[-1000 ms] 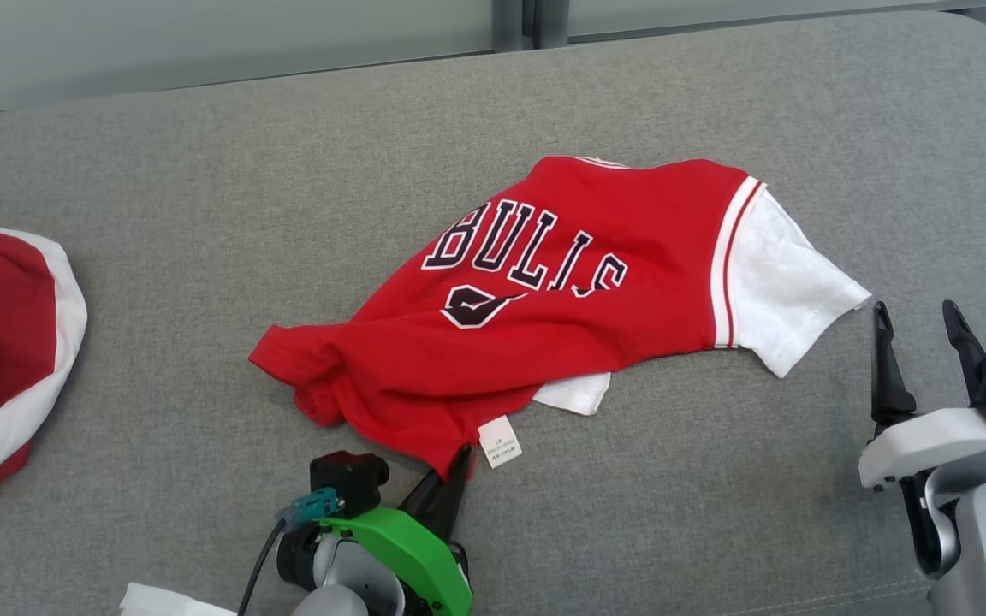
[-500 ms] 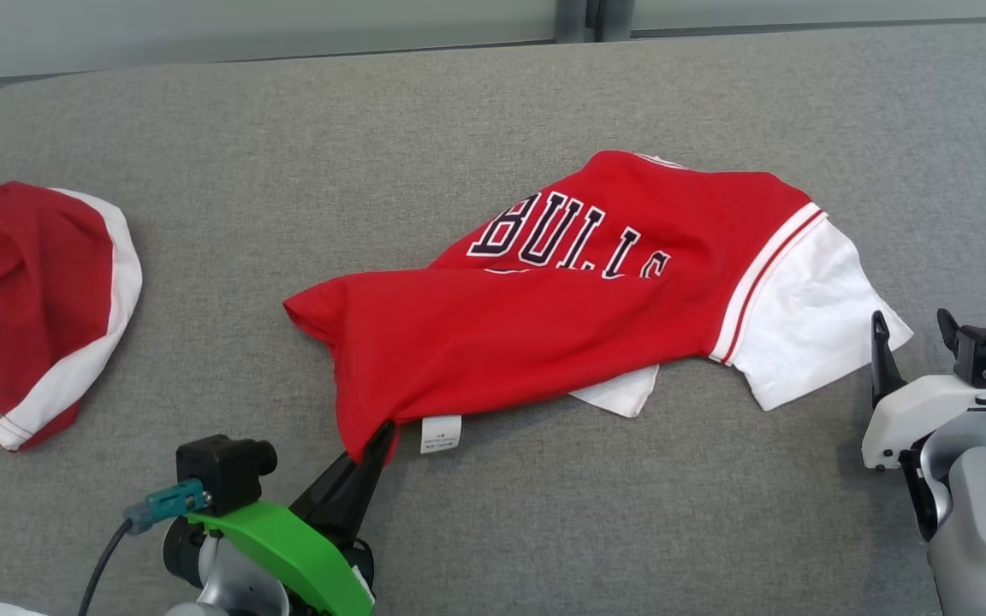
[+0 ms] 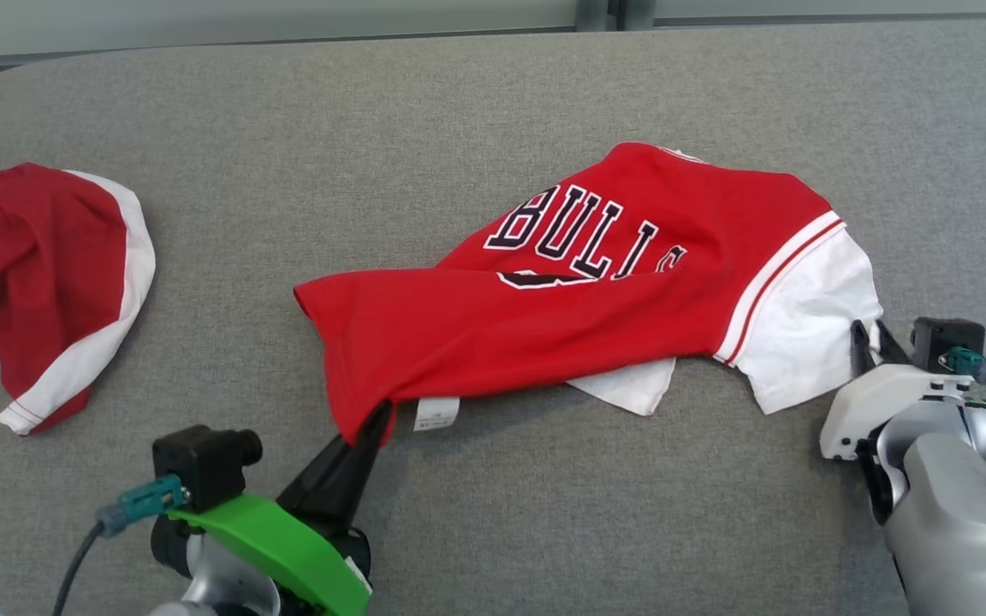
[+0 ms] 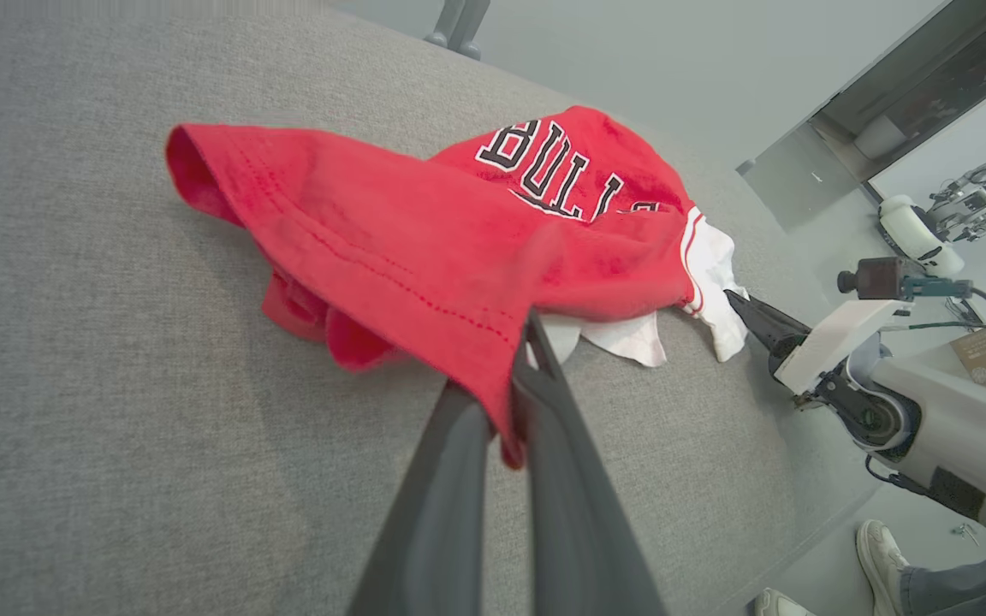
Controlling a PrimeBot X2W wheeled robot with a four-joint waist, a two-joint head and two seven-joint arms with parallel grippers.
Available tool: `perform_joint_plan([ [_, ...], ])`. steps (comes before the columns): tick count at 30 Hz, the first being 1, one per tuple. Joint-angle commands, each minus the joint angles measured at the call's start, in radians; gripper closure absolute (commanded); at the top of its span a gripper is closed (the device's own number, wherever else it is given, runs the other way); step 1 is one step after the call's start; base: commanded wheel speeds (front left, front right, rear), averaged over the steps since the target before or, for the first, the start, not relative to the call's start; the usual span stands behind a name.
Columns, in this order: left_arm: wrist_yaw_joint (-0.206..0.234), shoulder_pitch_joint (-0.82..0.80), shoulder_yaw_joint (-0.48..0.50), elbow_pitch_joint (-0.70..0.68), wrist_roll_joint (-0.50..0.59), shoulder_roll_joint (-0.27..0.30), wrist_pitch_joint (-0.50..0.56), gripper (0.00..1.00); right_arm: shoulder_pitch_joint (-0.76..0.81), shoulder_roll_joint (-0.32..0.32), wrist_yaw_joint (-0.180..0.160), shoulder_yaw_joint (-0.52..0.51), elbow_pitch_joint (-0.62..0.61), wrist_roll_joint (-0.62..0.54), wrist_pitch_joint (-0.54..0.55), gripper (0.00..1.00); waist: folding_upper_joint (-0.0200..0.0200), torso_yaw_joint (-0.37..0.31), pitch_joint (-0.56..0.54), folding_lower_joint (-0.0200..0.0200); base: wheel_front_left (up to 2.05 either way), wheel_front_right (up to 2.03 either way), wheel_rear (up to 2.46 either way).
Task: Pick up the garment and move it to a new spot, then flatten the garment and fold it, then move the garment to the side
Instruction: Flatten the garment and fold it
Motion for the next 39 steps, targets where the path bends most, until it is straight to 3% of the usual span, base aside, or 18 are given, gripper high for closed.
perform_joint_plan([
  [1,0.009,-0.025,0.011,-0.003,0.017,0.003,-0.010,1.00,0.006,0.036,0.012,0.023,0.031,0.029,0.028,1.00,0.0000,-0.001,0.004,0.0000,0.00,0.00,0.00],
  [7,0.033,-0.099,0.072,-0.021,0.054,0.031,-0.042,1.00,-0.105,0.015,0.007,0.118,-0.173,0.322,0.021,1.00,0.0000,-0.041,0.000,0.0000,0.00,0.00,0.00],
  [12,0.041,-0.156,0.130,-0.080,0.050,0.067,-0.035,1.00,-0.062,-0.066,0.007,0.189,-0.545,0.603,0.111,1.00,0.0000,-0.073,-0.020,0.0000,0.00,0.00,0.00],
  [17,0.056,-0.227,0.217,-0.184,-0.003,0.109,0.003,1.00,-0.009,-0.146,0.007,0.064,-0.932,0.796,0.243,1.00,0.0000,-0.095,-0.008,0.0000,0.00,0.00,0.00],
  [20,0.054,-0.325,0.248,-0.208,0.029,0.170,0.053,1.00,-0.054,-0.169,0.007,-0.029,-1.067,0.792,0.349,1.00,0.0000,-0.104,0.034,0.0000,0.00,0.00,0.00],
  [23,0.043,-0.454,0.250,-0.223,0.008,0.191,0.113,1.00,-0.158,-0.142,0.007,-0.095,-1.162,0.776,0.465,1.00,0.0000,-0.102,0.095,0.0000,0.00,0.00,0.00],
  [27,0.036,-0.672,0.263,-0.185,-0.009,0.211,0.187,1.00,-0.380,-0.087,0.007,-0.136,-1.202,0.714,0.619,1.00,0.0000,-0.100,0.212,0.0000,0.00,0.00,0.00],
  [31,0.011,-0.936,0.235,-0.052,0.023,0.215,0.242,1.00,-0.640,-0.017,0.007,-0.153,-1.107,0.586,0.722,1.00,0.0000,-0.084,0.354,0.0000,0.00,0.00,0.00],
  [35,-0.023,-1.215,0.184,0.161,0.087,0.171,0.235,1.00,-0.916,0.040,0.007,-0.196,-0.938,0.432,0.725,1.00,0.0000,-0.058,0.486,0.0000,0.00,0.00,0.00],
  [36,-0.023,-1.215,0.184,0.161,0.087,0.171,0.235,1.00,-0.916,0.040,0.007,-0.196,-0.938,0.432,0.725,1.00,0.0000,-0.058,0.486,0.0000,0.00,0.00,0.00],
  [39,-0.046,-1.386,0.140,0.359,0.144,0.138,0.214,1.00,-1.105,0.072,0.007,-0.241,-0.812,0.348,0.668,1.00,0.0000,-0.033,0.552,0.0000,0.00,0.00,0.00],
])
